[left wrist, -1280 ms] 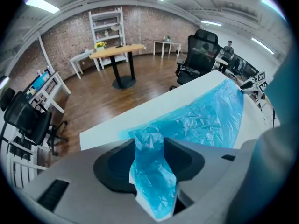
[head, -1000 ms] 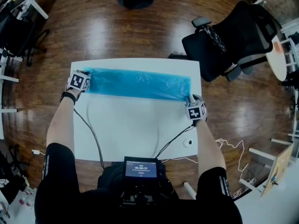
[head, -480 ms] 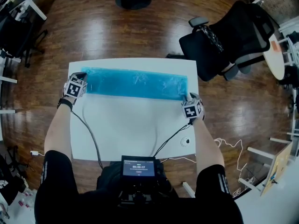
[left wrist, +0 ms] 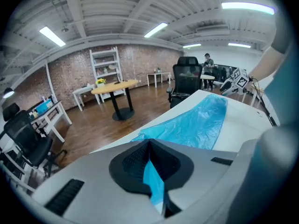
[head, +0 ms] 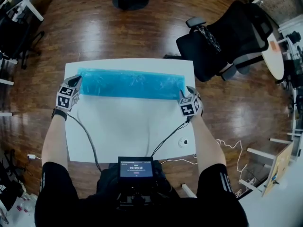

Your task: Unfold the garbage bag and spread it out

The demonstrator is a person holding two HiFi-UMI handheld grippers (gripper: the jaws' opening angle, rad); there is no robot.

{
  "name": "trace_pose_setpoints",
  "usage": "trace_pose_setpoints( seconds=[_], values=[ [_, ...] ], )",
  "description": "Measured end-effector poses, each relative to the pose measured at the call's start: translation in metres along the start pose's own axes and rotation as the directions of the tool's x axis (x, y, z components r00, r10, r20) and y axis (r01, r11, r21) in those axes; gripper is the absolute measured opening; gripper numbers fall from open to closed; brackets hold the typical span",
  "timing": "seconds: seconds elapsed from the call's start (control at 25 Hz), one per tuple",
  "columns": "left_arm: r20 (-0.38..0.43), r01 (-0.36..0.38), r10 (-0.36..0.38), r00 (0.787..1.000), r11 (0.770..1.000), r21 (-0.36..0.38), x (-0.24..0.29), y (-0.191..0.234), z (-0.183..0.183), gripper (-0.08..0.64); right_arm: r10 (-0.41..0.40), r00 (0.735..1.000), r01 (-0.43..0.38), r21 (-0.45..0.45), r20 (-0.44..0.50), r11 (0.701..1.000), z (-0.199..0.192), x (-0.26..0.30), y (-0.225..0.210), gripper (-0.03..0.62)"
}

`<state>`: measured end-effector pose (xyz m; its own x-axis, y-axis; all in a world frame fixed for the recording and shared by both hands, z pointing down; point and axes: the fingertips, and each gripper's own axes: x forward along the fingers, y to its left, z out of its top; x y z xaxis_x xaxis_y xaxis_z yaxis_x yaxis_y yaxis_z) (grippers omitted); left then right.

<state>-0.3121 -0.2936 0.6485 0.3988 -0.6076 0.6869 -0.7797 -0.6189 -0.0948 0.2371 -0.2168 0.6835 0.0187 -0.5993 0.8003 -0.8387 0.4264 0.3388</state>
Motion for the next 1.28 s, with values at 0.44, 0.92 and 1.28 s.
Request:
trace_pose_setpoints(
  seconds=[0.44, 0.92, 1.28],
  values=[
    [0.195, 0.048, -0.039, 0.98, 0.998, -0.04, -0.05, -0.017, 0.026, 0.008, 0.138, 0.989, -0.126, -0.199, 0.047, 0.972, 0.042, 0.02, 0.024, 0.176],
    [0.258, 0.079, -0.076, 0.963, 0.997, -0.002, -0.076, -0.032, 0.038, 0.008, 0.303, 0.953, -0.287, -0.361, -0.013, 0.887, 0.089, 0.052, 0.059, 0.175],
    [0.26, 0.072, -0.071, 0.963, 0.997, 0.005, -0.077, -0.031, 0.037, 0.008, 0.352, 0.925, -0.378, -0.457, -0.146, 0.805, 0.087, 0.077, 0.077, 0.109]
  ],
)
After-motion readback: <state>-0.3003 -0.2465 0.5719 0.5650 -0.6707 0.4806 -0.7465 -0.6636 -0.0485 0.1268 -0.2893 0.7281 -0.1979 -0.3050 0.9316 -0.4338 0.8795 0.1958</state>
